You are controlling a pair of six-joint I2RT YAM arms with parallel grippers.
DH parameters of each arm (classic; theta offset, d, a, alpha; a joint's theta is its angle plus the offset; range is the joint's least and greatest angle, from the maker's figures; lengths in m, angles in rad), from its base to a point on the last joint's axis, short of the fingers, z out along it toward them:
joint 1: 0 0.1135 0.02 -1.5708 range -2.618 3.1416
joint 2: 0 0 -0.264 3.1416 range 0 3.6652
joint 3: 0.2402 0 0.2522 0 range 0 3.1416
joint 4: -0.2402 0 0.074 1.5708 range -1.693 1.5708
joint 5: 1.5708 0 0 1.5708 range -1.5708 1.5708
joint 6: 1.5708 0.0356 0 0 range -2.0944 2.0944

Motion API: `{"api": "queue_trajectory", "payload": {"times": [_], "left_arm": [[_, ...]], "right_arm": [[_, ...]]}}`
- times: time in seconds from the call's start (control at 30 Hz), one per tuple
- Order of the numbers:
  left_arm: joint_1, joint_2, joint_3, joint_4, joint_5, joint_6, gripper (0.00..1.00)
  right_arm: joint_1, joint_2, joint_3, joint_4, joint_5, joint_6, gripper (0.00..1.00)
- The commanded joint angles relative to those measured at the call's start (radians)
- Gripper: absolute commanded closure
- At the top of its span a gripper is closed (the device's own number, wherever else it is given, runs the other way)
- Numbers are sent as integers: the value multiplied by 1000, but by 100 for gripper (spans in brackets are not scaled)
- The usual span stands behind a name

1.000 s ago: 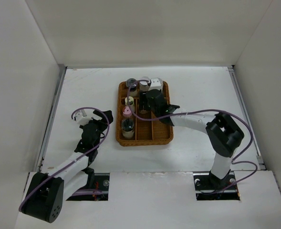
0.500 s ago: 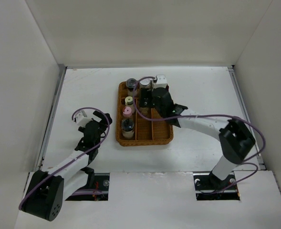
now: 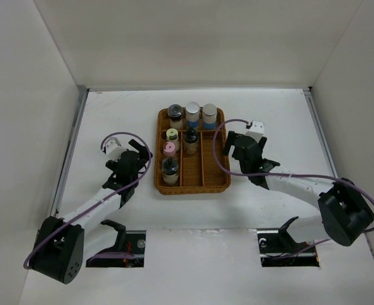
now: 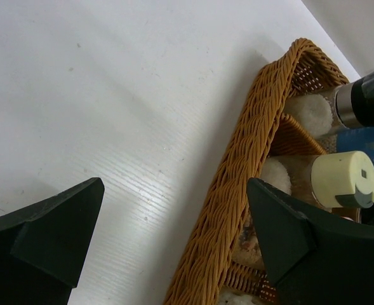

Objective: Organize the condiment bottles

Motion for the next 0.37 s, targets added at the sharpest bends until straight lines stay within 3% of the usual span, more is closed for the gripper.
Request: {"api": "queue_trajectory", "payload": {"times": [0.0, 0.33], "left_arm": [[-7, -21, 78, -81, -64, 19, 0], [-18, -72, 198, -208, -134, 82, 0]], "right_arm": [[3, -25, 12, 32, 62, 68, 0], [63, 13, -3, 105, 113, 61, 0]]}}
